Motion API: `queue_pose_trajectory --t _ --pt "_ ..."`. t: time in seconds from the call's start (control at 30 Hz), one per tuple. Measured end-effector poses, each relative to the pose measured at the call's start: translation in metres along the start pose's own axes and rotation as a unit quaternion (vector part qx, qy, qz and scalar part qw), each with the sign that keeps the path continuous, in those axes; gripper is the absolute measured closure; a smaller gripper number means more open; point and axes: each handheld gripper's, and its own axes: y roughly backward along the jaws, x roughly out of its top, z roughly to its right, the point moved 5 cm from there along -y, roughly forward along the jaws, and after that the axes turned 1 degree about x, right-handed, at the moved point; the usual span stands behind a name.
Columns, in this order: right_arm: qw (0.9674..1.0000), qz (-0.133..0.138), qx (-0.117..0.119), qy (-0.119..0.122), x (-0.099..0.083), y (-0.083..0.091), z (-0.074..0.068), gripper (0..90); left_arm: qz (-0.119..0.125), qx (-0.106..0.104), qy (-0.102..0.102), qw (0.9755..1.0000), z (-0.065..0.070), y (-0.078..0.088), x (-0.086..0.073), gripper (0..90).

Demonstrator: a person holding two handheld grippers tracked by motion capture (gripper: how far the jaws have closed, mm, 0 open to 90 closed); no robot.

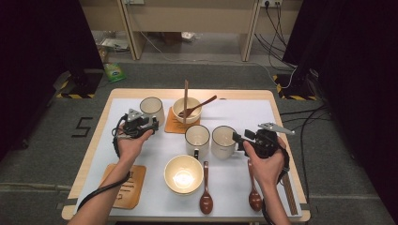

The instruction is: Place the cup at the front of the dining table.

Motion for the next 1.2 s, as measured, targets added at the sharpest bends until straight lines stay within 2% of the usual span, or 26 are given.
queue_pose_trajectory --t 0.33,0.77,1.2 --pt "1.0000 0.000 0.000 -0.003 0.000 0.001 0.001 42.3 -0.016 0.003 0.000 0.9999 0.005 -0.011 -0.005 64.8" --pt "1.0000 0.001 -0.001 -0.001 0.000 0.001 0.002 42.3 -0.028 -0.007 -0.002 0.9996 0.009 -0.018 -0.007 76.9" --pt "1.0000 0.002 -0.001 -0.003 0.000 0.002 0.003 42.2 -0.042 -0.009 -0.021 0.9989 0.001 -0.004 -0.012 77.5"
